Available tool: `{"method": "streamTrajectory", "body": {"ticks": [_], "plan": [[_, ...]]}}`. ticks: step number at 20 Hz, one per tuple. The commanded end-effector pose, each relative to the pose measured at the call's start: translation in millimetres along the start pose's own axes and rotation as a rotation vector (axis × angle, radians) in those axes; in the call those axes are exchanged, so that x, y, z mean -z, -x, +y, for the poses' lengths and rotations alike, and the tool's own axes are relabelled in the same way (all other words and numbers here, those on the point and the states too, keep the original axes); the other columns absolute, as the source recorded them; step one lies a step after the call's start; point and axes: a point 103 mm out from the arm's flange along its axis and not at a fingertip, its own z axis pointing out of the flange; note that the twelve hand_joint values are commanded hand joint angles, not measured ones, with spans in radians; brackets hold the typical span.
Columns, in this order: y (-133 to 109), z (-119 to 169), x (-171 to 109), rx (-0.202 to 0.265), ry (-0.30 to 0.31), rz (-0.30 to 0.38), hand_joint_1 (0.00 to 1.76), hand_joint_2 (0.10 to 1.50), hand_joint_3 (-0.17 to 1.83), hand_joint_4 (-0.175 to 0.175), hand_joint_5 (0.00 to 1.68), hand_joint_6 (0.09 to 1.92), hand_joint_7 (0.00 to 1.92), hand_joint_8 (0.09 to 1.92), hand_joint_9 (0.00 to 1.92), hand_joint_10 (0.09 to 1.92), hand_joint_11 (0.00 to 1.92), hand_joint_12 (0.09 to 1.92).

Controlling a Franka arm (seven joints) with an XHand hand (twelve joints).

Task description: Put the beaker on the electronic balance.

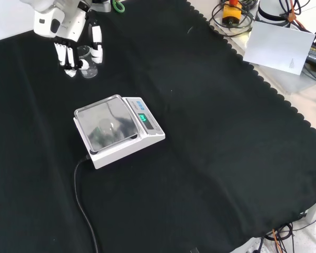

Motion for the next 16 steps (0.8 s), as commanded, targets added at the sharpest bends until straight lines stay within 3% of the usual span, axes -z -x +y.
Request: {"method": "streamTrajectory", "body": {"ticks": [1, 6, 16], "plan": [[-21, 16, -8, 0.067, -0.017, -0.021, 1.54, 1.18, 0.0, -0.175, 0.7, 1.4, 0.58, 1.21, 0.64, 1.46, 0.8, 1.36], [-32, 25, -12, 0.097, -0.027, -0.028, 1.54, 1.18, 0.0, -0.175, 0.7, 1.4, 0.58, 1.21, 0.64, 1.46, 0.8, 1.36], [-36, 39, -15, 0.116, -0.039, -0.033, 1.54, 1.18, 0.0, -0.175, 0.7, 1.4, 0.59, 1.21, 0.64, 1.46, 0.8, 1.36]]}}
